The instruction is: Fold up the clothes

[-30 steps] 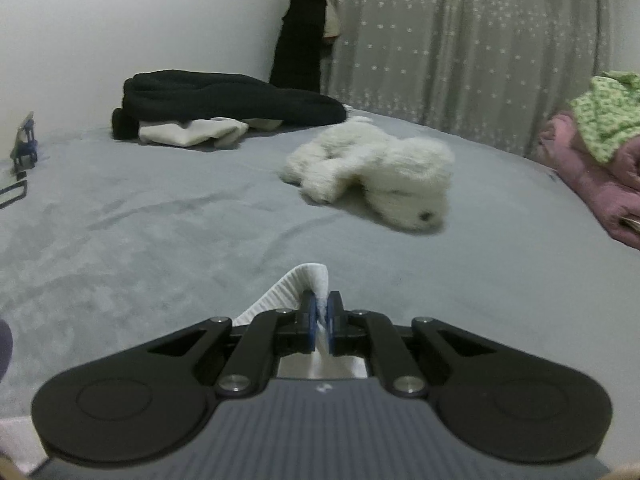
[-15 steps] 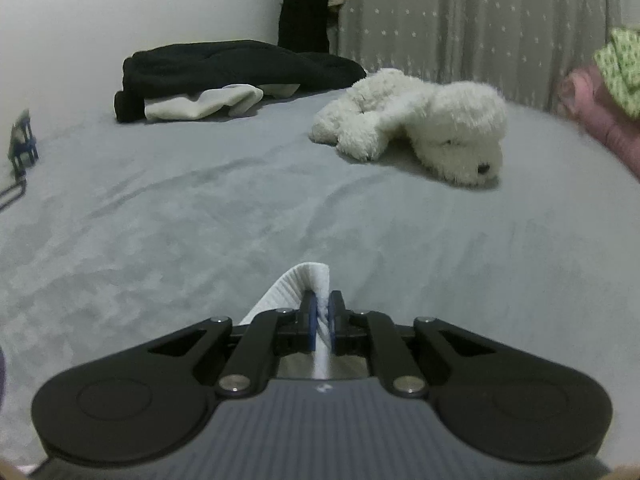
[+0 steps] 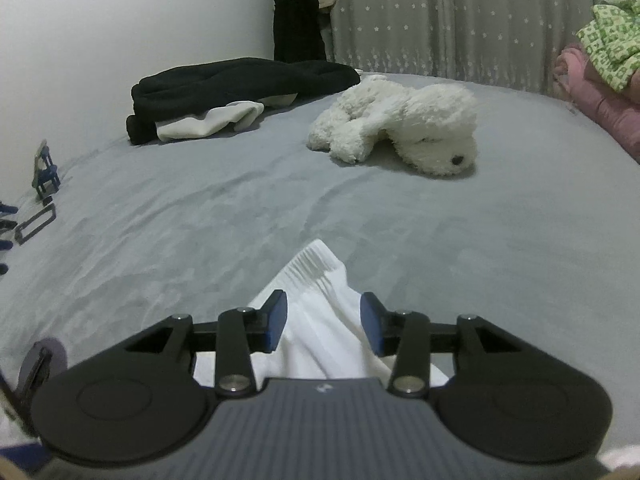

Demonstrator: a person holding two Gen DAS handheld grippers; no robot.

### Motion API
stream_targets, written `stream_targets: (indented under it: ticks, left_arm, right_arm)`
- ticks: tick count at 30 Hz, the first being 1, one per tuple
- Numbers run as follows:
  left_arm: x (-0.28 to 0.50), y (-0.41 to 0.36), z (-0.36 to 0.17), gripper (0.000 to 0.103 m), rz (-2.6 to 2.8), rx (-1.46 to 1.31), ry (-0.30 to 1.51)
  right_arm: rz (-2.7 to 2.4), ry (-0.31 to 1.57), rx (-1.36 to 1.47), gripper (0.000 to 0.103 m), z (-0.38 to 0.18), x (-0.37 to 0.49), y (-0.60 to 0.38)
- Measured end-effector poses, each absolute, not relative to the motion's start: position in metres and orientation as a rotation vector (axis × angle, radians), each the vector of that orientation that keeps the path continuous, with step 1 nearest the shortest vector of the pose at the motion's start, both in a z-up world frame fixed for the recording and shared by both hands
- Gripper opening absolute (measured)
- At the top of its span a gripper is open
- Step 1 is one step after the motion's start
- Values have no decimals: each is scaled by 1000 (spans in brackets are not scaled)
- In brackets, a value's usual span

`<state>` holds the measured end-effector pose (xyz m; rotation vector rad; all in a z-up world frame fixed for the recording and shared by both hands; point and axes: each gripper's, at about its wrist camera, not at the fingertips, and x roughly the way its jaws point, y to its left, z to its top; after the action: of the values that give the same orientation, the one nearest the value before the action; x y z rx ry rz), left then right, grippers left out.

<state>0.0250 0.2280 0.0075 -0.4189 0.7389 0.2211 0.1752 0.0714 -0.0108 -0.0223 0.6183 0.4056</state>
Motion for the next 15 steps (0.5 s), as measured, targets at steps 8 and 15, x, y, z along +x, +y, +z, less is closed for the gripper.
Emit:
stream_targets:
  ticks: [8, 15]
  left_arm:
    - [26, 193, 2, 38, 173, -361, 760]
    - [31, 160, -7, 41, 135, -287, 789]
  right_arm:
    - [369, 638, -15, 48, -7, 144, 29]
    - [320, 657, 16, 49, -9, 118, -18]
